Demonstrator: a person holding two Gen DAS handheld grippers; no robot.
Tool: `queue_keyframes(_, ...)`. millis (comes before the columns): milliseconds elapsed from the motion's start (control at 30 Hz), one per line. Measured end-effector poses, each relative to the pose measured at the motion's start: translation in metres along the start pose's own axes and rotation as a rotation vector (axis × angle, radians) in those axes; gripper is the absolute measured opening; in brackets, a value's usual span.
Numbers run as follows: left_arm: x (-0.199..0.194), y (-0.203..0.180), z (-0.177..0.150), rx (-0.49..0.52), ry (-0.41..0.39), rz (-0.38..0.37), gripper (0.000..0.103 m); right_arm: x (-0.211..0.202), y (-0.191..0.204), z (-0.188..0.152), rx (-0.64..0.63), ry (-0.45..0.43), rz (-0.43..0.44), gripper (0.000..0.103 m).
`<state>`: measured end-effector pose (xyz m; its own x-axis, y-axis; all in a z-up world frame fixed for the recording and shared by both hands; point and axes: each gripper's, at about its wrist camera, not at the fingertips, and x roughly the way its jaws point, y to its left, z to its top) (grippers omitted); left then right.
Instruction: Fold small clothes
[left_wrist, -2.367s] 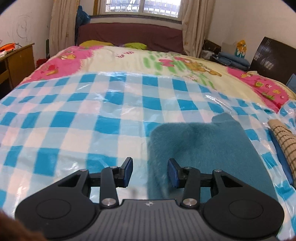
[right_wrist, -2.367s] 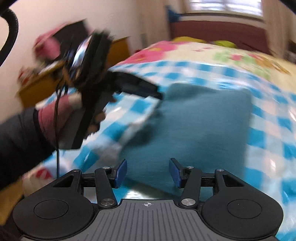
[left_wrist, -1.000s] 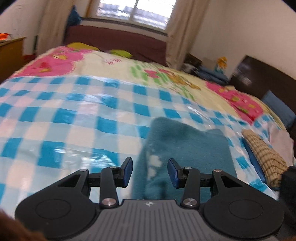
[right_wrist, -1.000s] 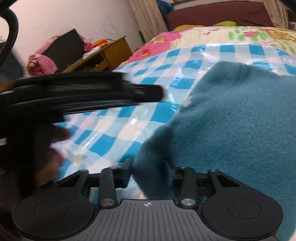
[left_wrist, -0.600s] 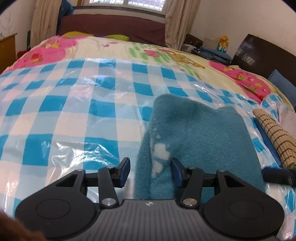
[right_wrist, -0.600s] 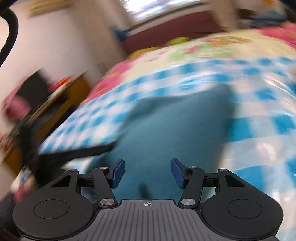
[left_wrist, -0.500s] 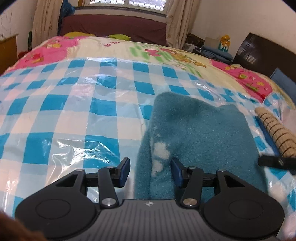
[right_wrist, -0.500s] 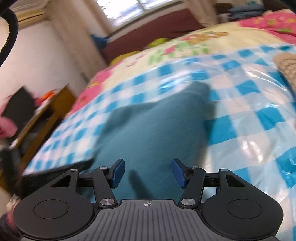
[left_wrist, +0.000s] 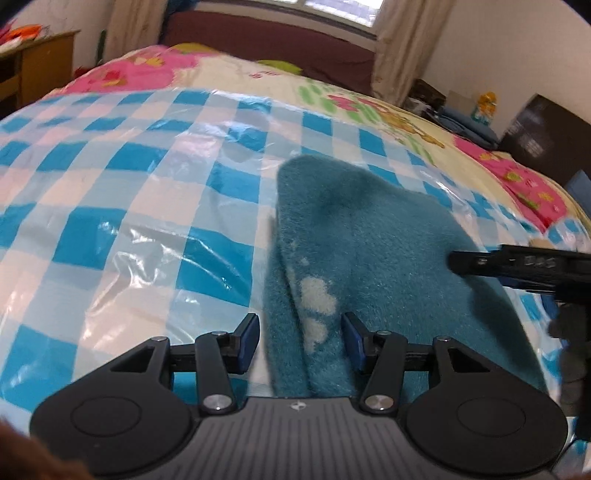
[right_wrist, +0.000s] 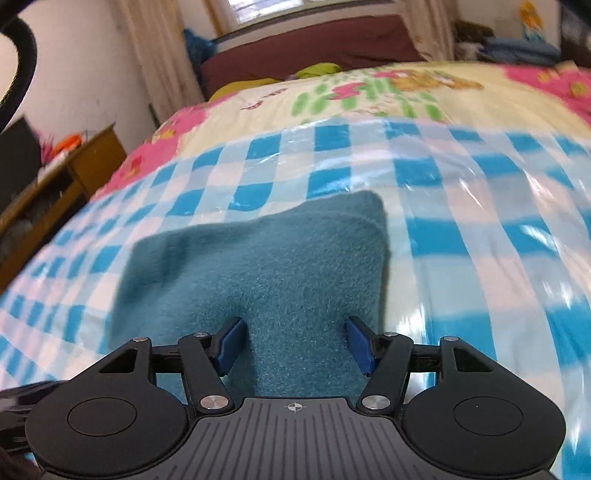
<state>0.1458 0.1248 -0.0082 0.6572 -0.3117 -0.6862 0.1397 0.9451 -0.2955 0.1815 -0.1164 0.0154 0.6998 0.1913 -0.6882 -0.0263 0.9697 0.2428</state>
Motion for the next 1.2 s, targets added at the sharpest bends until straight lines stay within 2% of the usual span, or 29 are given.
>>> queue_keyframes(100, -0.003, -0.012, 0.001, 0.044, -0.005, 0.046, 0.055, 0.003, -0.002, 0.006, -0.013, 0.014, 0.012, 0.061)
queue_keyframes(233, -0.018, -0.022, 0.007, 0.073, -0.009, 0.077, 0.053, -0.035, -0.013, 0.003, 0.029, -0.031, 0.057, 0.058)
queue_keyframes(333, -0.037, -0.035, 0.005, 0.126, -0.028, 0.093, 0.051, -0.072, -0.015, -0.015, 0.026, -0.055, 0.089, 0.058)
queue_keyframes(433, -0.056, -0.043, -0.005, 0.166, -0.034, 0.063, 0.051, -0.099, -0.014, -0.042, 0.011, -0.044, 0.129, 0.058)
queue_keyframes(500, -0.059, -0.049, -0.015, 0.210, -0.013, 0.067, 0.051, -0.105, -0.011, -0.058, -0.012, -0.039, 0.118, 0.058)
queue_keyframes(567, -0.053, -0.053, -0.024, 0.250, 0.026, 0.102, 0.051, -0.103, -0.011, -0.071, -0.007, -0.017, 0.095, 0.058)
queue_keyframes(633, -0.049, -0.050, -0.030, 0.252, 0.050, 0.116, 0.052, -0.101, -0.017, -0.076, 0.049, 0.009, 0.101, 0.059)
queue_keyframes(733, -0.051, -0.042, -0.029, 0.221, 0.056, 0.141, 0.053, -0.113, -0.022, -0.083, 0.067, -0.010, 0.096, 0.059)
queue_keyframes(867, -0.040, -0.049, -0.031, 0.271, 0.071, 0.207, 0.054, -0.113, -0.026, -0.094, 0.049, 0.015, 0.067, 0.059)
queue_keyframes(1200, -0.077, -0.063, -0.041, 0.185, 0.049, 0.196, 0.053, -0.126, -0.020, -0.109, 0.052, 0.028, 0.069, 0.059)
